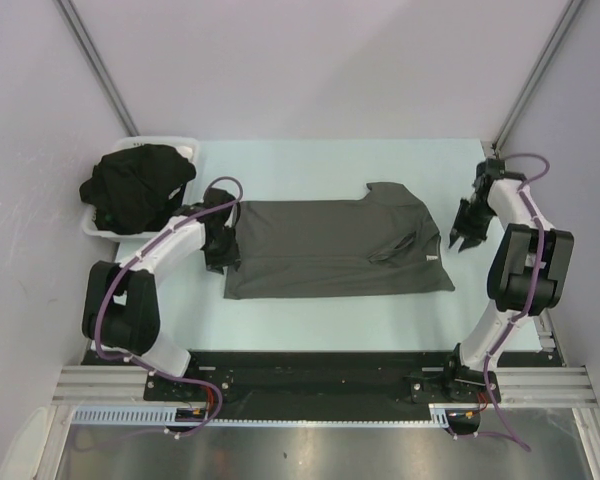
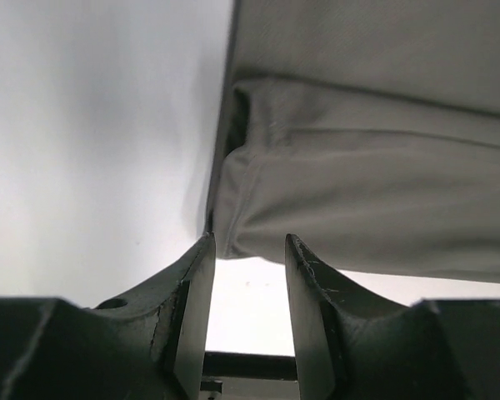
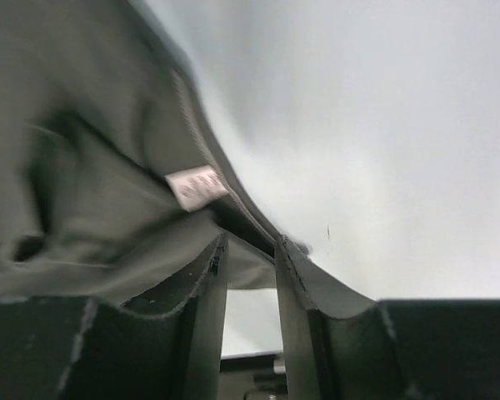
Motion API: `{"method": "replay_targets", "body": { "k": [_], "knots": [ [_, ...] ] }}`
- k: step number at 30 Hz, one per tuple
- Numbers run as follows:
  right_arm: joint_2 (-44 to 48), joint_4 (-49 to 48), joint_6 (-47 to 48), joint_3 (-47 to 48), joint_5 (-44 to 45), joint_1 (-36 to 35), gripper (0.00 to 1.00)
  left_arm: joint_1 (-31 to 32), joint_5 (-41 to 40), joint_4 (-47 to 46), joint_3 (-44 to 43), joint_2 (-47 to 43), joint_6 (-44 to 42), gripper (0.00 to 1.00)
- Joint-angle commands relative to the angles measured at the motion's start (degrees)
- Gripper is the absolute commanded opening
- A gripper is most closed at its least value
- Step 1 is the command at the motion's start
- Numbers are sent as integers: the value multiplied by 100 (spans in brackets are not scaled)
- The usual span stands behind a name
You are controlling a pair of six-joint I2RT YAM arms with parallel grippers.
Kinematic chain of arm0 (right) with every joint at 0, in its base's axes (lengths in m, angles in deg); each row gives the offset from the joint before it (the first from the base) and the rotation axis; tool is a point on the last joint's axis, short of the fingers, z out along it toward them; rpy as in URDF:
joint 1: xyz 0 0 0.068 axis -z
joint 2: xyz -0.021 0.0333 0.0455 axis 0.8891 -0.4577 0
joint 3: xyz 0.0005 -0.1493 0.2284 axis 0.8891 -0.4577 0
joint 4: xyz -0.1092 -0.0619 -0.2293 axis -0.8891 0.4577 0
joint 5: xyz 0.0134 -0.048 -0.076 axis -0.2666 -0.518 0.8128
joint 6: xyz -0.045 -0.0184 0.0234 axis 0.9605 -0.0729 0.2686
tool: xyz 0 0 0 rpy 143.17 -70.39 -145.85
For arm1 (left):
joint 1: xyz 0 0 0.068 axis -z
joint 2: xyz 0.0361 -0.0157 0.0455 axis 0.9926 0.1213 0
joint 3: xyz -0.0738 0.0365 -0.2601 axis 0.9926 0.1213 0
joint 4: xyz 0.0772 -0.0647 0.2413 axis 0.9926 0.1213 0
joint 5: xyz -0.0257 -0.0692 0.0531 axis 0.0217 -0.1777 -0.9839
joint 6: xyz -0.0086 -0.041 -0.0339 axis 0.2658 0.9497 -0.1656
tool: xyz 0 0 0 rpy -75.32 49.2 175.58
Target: Fold and stack the t-shirts
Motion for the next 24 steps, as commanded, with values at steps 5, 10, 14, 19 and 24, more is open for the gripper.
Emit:
{"method": "replay_targets", "body": {
  "k": [5, 10, 14, 19, 24],
  "knots": [
    [-807, -54, 129, 2484, 367, -507, 33, -15, 297, -200, -1095, 276, -375, 45],
    [-1907, -389, 147, 3495, -274, -630, 33, 3, 403, -122, -1473, 496, -437, 45],
    [-2532, -652, 331, 4076, -617, -700, 34, 3, 411, -103, -1501, 461, -420, 45],
    [-2989, -1136, 393, 4182, -943, -709, 36, 3, 412, -7, -1465, 294, -358, 46],
    [-3209, -1400, 332, 4296, -1216, -736, 37, 3, 210, 212, -1535, 215, -428, 46]
  ]
}}
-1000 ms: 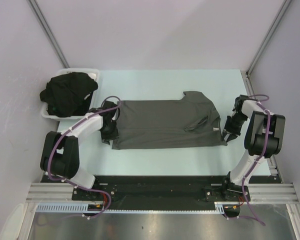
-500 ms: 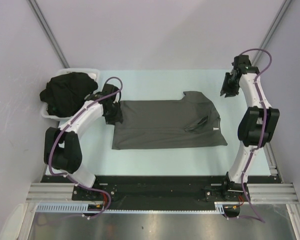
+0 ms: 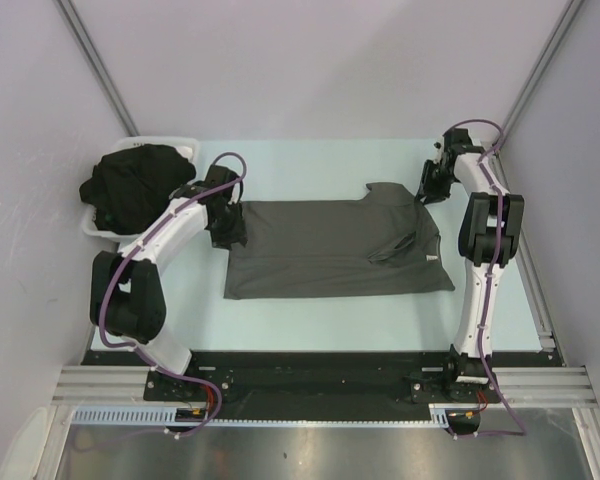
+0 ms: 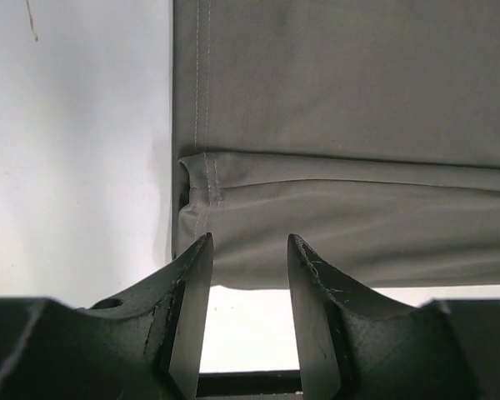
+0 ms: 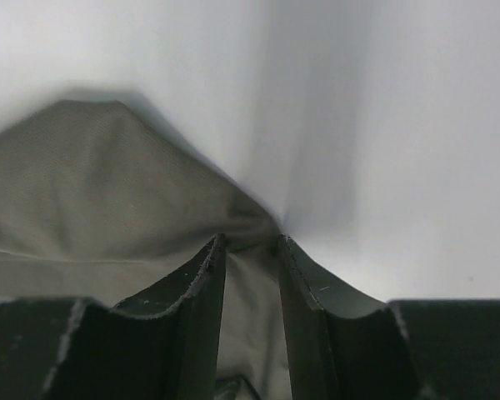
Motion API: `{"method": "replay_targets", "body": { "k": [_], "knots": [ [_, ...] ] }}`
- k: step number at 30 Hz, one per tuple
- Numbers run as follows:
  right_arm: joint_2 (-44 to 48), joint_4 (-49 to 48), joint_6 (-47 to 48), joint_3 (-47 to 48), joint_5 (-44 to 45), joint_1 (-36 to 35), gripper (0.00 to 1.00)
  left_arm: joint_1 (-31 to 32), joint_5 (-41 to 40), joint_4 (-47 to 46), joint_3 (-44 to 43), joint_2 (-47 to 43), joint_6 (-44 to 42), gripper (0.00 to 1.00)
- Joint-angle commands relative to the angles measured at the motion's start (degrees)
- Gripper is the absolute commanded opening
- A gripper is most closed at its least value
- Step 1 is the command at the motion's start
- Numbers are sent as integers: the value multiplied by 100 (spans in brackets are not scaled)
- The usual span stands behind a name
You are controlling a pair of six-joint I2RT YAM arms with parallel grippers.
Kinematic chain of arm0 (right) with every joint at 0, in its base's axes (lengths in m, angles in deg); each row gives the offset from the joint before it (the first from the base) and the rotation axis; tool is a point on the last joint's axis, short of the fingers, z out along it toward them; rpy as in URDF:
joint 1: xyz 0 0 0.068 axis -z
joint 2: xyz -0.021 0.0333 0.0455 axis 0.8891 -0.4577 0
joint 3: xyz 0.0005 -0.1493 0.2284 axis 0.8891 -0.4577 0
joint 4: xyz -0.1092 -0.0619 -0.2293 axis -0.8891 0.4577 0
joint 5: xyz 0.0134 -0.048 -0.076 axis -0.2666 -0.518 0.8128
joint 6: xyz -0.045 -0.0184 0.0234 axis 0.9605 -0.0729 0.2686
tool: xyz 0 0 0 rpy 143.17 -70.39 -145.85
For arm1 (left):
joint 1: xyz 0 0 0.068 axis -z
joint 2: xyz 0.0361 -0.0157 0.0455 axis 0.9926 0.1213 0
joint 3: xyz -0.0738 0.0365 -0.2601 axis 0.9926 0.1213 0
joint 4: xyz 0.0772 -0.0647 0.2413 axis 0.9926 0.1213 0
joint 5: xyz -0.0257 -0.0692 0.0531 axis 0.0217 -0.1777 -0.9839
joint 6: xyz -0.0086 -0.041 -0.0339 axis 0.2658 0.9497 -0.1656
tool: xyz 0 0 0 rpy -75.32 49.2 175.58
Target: Fold and stack the t-shirts
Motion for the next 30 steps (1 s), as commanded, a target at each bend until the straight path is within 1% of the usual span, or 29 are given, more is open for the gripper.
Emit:
{"method": "replay_targets", "body": {
  "k": [1, 10, 18, 25, 30],
  "knots": [
    [-58, -519, 58, 408, -372, -47, 36, 3, -136, 226, -250, -279, -129, 46],
    [-154, -844, 278, 601, -662, -161, 40, 3, -180, 358, -365, -165, -138, 47],
    [-585, -906, 322, 1005, -856, -205, 42, 3, -198, 393, -470, -77, -173, 47],
    [-857, -853, 462, 1173, -882, -205, 43, 3, -206, 428, -514, -7, -173, 47],
    [-1007, -923, 349, 1173, -1048, -205, 42, 3, -206, 455, -575, 72, -190, 47]
  ]
}}
